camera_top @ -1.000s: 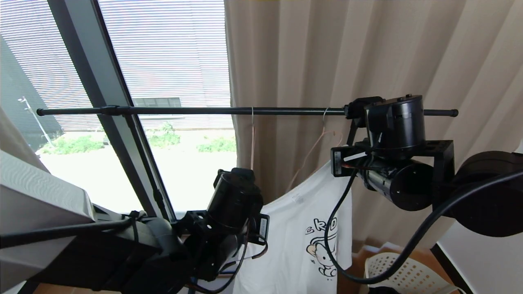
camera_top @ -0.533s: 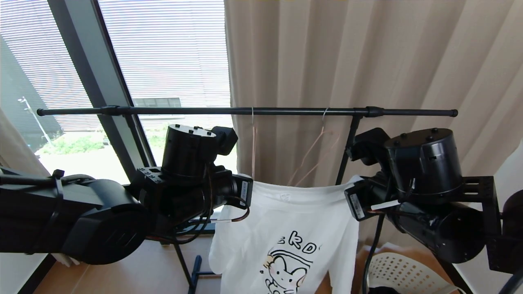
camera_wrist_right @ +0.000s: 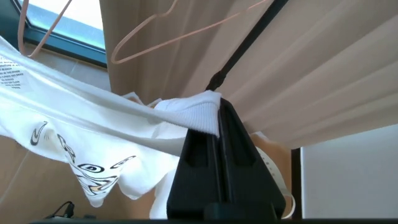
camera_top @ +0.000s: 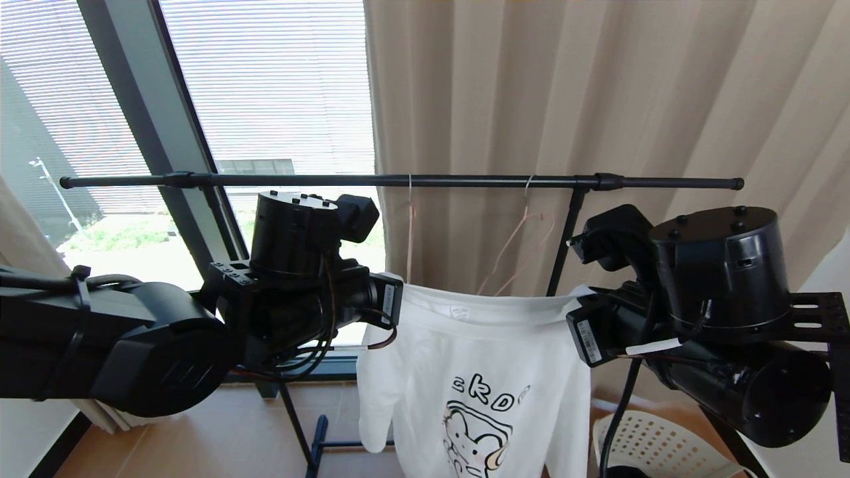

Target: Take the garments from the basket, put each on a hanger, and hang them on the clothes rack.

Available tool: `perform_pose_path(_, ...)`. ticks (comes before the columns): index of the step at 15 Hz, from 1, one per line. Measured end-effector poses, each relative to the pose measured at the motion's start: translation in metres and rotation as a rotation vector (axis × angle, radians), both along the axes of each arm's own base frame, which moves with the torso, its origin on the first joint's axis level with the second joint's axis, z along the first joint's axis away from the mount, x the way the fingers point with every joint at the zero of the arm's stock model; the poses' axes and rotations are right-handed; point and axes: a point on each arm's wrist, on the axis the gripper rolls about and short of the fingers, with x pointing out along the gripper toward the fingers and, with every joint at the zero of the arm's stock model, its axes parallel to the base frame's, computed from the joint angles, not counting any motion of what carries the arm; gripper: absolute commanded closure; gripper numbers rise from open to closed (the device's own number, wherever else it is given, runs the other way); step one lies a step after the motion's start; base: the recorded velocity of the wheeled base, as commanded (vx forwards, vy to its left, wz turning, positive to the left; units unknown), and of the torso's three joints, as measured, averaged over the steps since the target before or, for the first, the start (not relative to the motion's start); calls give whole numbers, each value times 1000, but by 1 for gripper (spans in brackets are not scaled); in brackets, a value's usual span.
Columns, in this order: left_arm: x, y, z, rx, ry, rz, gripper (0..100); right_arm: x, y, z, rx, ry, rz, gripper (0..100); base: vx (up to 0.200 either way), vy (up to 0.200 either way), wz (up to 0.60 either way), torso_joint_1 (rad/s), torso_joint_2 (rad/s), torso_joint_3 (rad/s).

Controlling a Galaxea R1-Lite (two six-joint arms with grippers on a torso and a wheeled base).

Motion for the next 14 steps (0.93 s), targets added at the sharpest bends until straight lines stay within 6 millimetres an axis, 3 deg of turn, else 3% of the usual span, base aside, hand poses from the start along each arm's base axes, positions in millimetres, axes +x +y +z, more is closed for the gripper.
perform_pose_path(5,0,-1,4,-10,-17,-4,100,1,0,1,-2,-3,-3,100,0,0,0,0,0,0)
perform_pose_path(9,6,-5,22,-23,-88,-15,100,-3,-4,14,27,-38,-5,100,0,0,0,0,0,0)
perform_pose_path(14,7,0,29,-5,-124,-9,100,1,-15,27,62,-76,-47,100,0,0,0,0,0,0)
